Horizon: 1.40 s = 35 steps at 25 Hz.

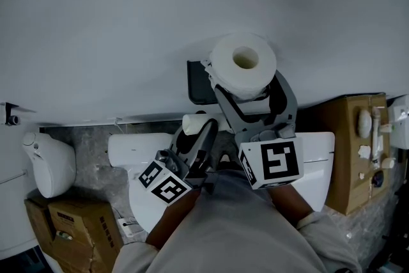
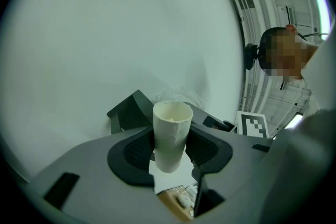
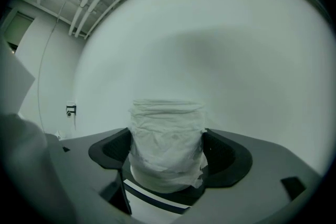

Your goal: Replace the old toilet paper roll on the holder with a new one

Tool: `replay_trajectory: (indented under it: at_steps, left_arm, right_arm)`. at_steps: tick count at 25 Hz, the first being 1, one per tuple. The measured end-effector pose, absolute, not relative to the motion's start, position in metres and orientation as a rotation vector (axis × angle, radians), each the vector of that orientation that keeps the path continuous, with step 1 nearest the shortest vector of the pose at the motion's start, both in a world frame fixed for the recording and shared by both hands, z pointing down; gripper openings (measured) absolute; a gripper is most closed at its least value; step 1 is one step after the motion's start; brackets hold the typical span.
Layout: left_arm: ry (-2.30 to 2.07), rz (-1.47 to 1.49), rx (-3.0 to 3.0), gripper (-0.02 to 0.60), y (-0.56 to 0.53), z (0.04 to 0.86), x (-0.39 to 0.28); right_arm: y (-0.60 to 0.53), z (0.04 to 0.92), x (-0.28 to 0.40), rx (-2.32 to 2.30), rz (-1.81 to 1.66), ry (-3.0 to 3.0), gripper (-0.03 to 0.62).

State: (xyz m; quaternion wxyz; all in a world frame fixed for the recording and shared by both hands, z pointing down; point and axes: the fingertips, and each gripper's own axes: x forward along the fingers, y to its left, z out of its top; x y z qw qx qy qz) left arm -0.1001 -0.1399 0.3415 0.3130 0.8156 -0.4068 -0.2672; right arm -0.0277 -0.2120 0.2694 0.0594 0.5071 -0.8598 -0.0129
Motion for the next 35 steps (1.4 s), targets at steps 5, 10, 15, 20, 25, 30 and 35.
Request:
replay_trajectory:
  at_steps: [5, 10, 15, 20, 25, 30, 35]
  left_arm:
    - [-1.057, -0.694, 2.145, 0.178, -0.145, 0.346, -0.098]
    - [-1.041, -0.697, 2.137, 0.178, -0.147, 0.35, -0.097]
    - [-1.039, -0.705, 2.134, 0.178, -0.147, 0.349, -0.096]
    - [-1.024, -0.711, 2.131, 0.178, -0.147, 0.349, -0.094]
    - [-1.004, -0.72, 2.124, 0.178, -0.146, 0.347, -0.094]
    - [-1.004, -0.723, 2.122, 0.178, -0.145, 0.347, -0.096]
    - [-1.004, -0.725, 2.129, 0.178, -0.141, 0.343, -0.095]
  right_arm:
    - [-0.219, 0.269, -0.033, 1.54, -0.049, -2.593, 0.431]
    - [-0.221, 0.271, -0.035, 1.544, -0.041, -2.582, 0.437]
    - [-0.227, 0.274, -0.039, 1.524, -0.033, -2.539, 0.465]
    - [-0.226, 0.275, -0.037, 1.525, -0.009, -2.537, 0.463]
    - [-0.226, 0.275, -0.034, 1.536, 0.003, -2.535, 0.463]
    - [-0.226, 0.275, -0.035, 1.527, 0.009, -2.555, 0.463]
    - [-0.22, 0.274, -0.037, 1.491, 0.005, -2.585, 0.463]
